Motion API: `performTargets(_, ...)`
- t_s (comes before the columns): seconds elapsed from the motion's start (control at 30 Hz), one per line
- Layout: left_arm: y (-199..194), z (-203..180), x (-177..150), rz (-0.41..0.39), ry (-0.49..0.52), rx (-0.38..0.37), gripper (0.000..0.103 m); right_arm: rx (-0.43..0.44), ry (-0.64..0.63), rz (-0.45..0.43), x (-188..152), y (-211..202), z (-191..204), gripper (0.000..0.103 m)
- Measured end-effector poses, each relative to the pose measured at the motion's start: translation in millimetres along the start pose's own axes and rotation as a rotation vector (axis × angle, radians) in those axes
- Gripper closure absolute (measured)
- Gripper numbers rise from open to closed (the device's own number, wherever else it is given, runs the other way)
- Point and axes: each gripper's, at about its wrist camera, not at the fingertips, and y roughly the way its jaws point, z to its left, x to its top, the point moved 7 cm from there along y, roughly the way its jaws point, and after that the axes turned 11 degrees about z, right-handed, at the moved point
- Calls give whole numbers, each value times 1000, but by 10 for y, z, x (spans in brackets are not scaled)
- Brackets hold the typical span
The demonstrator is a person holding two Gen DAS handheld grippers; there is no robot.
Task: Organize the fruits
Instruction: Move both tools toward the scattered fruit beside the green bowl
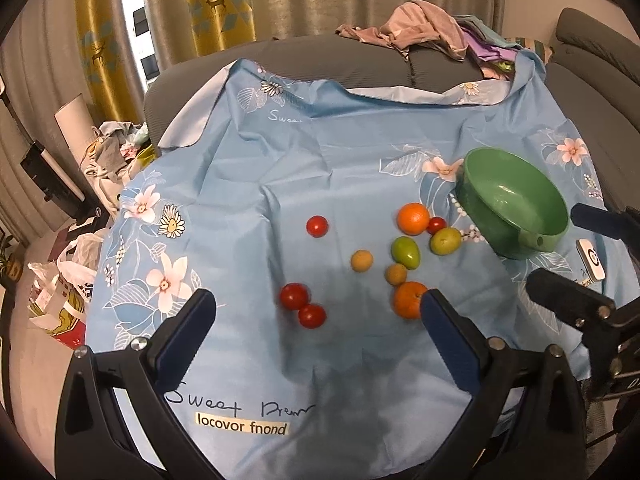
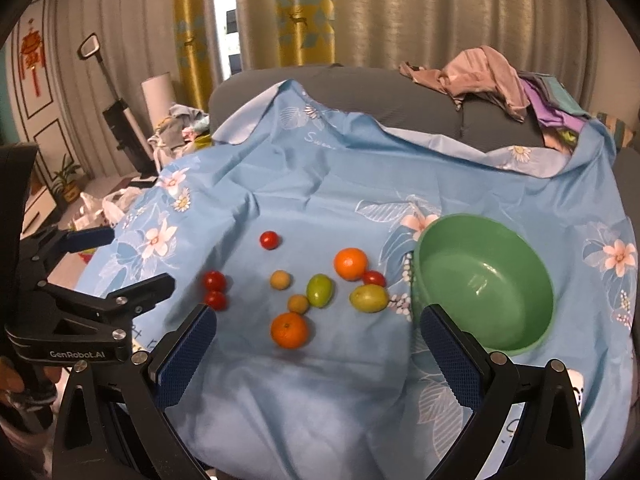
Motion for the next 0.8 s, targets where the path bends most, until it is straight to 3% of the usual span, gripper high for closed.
performTargets(0.8,1,-2,-54,8,11,1,1,4,-13,8,-79,45,14,1)
